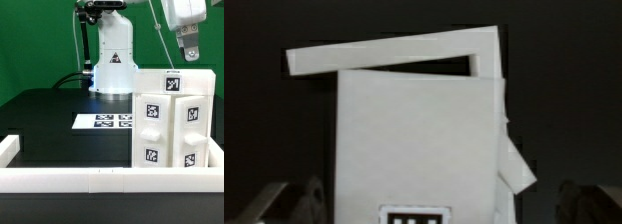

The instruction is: Assemble cabinet

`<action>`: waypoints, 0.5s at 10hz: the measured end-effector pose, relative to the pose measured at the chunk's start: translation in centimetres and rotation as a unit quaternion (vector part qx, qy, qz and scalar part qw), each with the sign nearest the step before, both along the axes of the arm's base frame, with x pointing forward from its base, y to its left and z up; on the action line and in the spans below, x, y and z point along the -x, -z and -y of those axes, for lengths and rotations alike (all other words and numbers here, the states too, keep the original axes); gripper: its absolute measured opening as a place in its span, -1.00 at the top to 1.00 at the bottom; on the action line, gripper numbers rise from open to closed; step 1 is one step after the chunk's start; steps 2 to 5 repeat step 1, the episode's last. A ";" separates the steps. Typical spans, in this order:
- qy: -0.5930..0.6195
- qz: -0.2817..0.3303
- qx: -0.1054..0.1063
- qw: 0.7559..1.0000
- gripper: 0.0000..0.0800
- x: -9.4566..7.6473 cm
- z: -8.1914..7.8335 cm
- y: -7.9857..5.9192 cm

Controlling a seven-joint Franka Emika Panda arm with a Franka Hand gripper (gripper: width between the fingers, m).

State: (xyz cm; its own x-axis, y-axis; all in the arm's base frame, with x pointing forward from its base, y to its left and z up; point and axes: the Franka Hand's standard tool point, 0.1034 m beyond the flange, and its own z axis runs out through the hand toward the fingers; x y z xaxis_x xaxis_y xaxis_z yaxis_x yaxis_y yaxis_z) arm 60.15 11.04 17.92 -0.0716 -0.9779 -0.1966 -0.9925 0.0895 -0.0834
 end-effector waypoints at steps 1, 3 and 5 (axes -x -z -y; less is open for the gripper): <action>-0.001 0.000 0.000 1.000 -0.62 0.0 0.0 0.0; -0.001 0.000 0.000 1.000 -0.62 0.0 0.0 0.0; -0.001 0.000 0.000 1.000 -0.62 0.0 0.0 0.0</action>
Offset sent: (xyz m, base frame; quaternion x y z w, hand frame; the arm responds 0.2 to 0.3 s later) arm 0.0000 0.0000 0.0000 0.0000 0.0000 0.0000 1.0000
